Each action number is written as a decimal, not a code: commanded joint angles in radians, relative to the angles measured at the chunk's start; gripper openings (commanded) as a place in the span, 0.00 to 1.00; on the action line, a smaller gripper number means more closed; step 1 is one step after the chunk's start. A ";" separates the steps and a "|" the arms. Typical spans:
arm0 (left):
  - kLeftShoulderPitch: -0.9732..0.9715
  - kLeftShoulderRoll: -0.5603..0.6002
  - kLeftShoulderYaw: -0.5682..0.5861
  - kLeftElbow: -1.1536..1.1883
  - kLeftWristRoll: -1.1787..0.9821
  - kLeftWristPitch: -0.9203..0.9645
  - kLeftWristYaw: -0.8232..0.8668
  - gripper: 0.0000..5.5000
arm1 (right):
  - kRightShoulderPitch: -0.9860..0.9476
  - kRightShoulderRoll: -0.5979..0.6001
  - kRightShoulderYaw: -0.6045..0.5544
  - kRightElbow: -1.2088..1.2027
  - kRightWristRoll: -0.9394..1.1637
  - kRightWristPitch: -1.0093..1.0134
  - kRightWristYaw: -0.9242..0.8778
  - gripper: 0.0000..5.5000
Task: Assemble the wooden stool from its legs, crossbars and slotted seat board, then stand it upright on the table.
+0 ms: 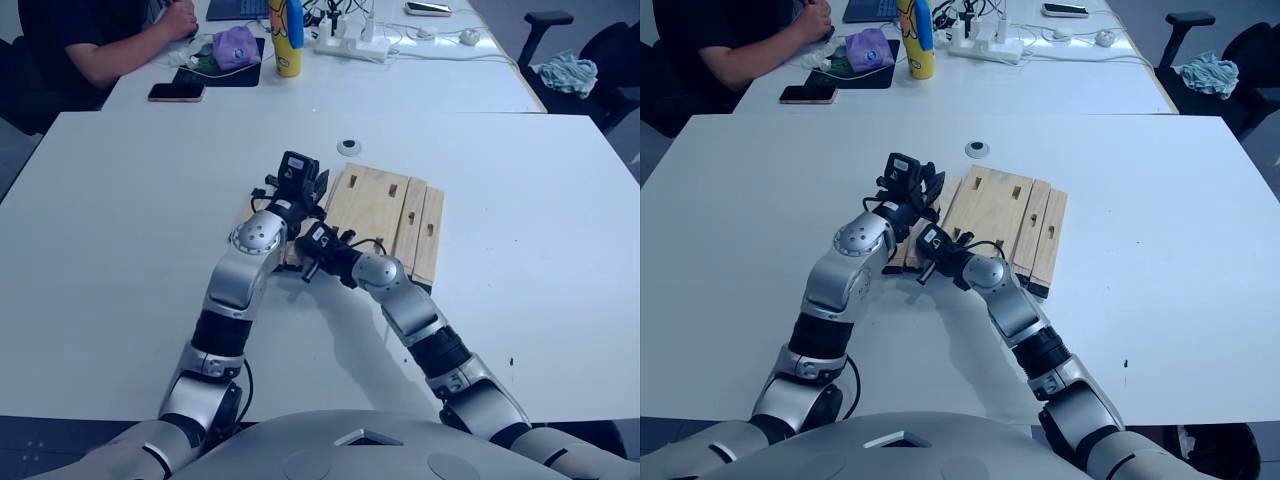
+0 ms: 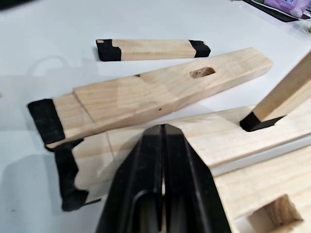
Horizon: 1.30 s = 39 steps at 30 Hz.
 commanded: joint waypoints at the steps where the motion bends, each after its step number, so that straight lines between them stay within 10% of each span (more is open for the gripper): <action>1: 0.025 -0.006 0.053 -0.093 -0.026 -0.085 0.000 0.40 | 0.050 -0.027 -0.011 0.046 -0.002 0.005 0.003 0.00; 20: -0.002 -0.029 0.128 -0.144 -0.104 -0.094 0.008 0.31 | 0.189 -0.098 -0.336 -0.438 0.372 -0.034 0.072 0.00; 32: -0.210 -0.069 0.108 0.128 -0.175 -0.012 -0.095 0.00 | 0.187 -0.042 -0.404 -0.201 0.215 -0.224 -0.153 0.00; 39: -0.344 -0.072 0.102 0.283 -0.170 -0.072 -0.172 0.00 | 0.166 -0.012 -0.378 -0.127 0.193 -0.285 -0.168 0.00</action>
